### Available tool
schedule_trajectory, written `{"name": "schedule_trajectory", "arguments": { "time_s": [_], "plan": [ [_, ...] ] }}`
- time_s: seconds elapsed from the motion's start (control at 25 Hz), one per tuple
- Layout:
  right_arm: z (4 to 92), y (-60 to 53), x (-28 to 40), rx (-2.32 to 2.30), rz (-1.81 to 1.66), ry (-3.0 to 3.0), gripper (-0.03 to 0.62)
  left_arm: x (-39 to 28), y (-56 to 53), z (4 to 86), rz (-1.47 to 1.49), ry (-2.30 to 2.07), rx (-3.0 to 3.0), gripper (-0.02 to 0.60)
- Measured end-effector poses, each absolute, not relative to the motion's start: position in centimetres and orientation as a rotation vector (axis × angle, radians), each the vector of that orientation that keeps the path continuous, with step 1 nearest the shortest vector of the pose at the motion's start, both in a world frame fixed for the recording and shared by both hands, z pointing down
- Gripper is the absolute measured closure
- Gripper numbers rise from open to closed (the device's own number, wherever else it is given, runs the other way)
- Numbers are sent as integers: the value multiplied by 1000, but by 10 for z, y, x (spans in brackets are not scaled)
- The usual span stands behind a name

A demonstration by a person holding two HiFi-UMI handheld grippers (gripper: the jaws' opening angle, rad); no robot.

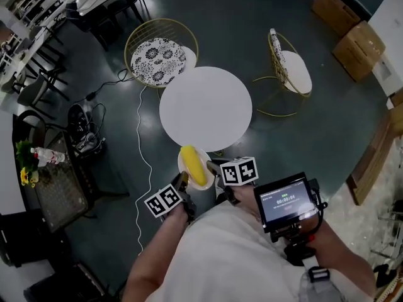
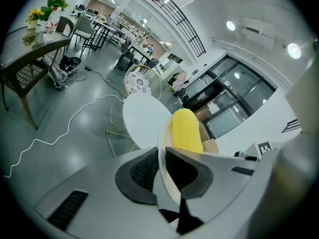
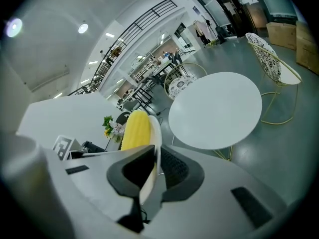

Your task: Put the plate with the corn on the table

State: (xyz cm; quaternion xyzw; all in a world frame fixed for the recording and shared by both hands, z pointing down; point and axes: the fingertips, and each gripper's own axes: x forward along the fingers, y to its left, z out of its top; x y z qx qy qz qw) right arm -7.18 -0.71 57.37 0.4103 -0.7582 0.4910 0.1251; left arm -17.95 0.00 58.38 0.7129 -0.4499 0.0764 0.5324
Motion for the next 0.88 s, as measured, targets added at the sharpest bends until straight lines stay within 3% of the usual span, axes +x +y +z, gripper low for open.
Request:
{"name": "schedule_trajectory", "arguments": {
  "time_s": [0.88],
  "plan": [
    [575, -83, -36, 1120, 1460, -2254, 548, -144, -74, 585, 207, -1120, 1659, 531]
  ]
}}
